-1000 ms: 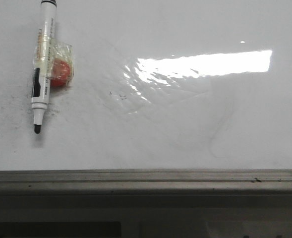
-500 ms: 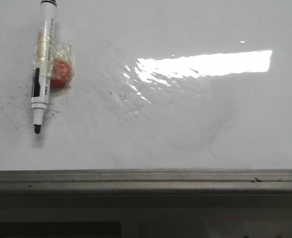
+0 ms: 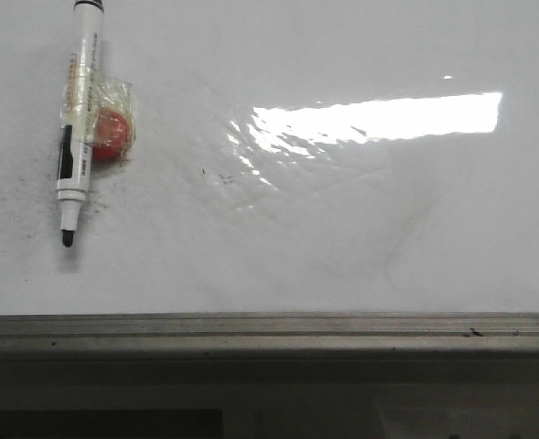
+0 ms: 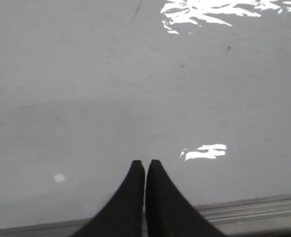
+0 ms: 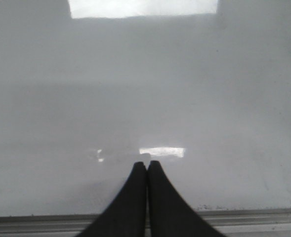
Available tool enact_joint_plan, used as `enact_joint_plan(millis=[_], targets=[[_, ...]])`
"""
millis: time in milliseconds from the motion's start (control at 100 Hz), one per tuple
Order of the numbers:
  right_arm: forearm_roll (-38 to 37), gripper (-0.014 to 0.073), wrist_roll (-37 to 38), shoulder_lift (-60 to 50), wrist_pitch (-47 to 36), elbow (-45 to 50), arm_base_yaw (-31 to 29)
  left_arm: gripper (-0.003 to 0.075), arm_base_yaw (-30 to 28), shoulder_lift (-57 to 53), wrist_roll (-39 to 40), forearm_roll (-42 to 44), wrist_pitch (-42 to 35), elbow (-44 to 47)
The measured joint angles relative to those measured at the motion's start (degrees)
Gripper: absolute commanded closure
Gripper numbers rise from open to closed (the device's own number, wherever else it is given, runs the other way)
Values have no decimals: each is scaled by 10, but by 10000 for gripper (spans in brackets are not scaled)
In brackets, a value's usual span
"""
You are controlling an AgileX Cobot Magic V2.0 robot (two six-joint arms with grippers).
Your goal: Write number 8 on whiteboard
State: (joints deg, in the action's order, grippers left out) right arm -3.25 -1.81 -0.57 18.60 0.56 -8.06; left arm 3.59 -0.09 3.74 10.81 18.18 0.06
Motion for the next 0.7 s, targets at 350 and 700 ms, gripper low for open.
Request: enact_joint_plan(millis=[350,700], targets=[[1,657,0,0,-66,0,0,741,0,0,0,-34,-56,0],[51,657,2,0,-137,0,0,741,0,0,0,-43,-133,0]])
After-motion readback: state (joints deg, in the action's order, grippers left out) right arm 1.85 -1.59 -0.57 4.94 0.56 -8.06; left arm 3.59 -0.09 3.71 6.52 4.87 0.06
